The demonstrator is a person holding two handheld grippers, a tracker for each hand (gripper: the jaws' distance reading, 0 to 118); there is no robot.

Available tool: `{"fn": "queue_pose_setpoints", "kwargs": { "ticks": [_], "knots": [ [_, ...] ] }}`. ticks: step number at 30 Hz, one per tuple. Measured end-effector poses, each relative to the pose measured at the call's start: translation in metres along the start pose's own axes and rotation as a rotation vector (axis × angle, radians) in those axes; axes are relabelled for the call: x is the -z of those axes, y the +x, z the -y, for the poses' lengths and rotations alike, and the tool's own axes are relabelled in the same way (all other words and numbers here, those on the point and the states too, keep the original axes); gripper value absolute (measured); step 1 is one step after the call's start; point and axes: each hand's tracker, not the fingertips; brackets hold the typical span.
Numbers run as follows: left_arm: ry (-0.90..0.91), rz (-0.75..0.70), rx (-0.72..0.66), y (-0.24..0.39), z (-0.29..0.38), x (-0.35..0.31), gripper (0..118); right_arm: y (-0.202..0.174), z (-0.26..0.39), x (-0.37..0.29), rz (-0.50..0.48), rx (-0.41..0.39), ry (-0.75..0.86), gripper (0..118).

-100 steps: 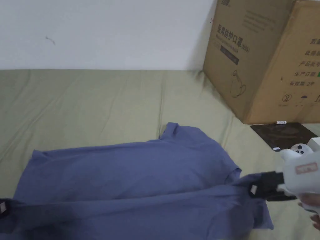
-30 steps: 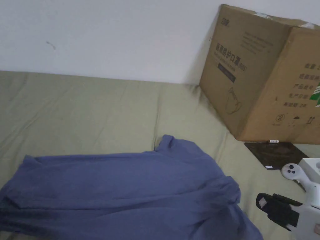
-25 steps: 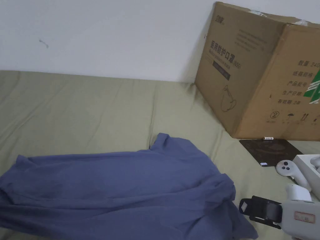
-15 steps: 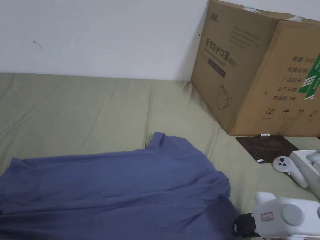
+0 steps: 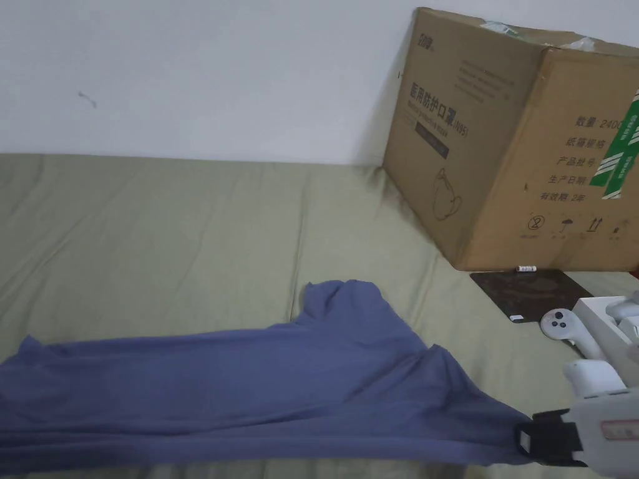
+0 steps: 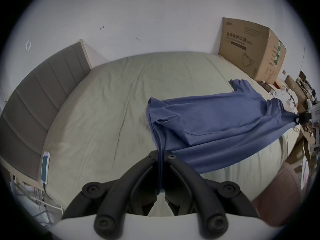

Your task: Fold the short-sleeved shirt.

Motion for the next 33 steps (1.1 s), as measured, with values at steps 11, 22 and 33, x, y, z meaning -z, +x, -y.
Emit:
{"fn": "queue_pose_setpoints", "kwargs": {
  "ticks": [11,22,33],
  "knots": [
    [-0.139,0.088,-0.155,-0.012,0.122,0.004,20,0.004,0.1,0.04,0.042,0.073,-0.105,17],
    [0.168,0.11,-0.171,-0.006,0.061,-0.062,118,-0.041,0.066,-0.04,-0.013,0.095,0.276,116],
    [0.881,0.058,-0.159,0.091,0.02,-0.104,1,-0.184,0.059,-0.079,-0.121,-0.125,1.136,7]
  ]
}}
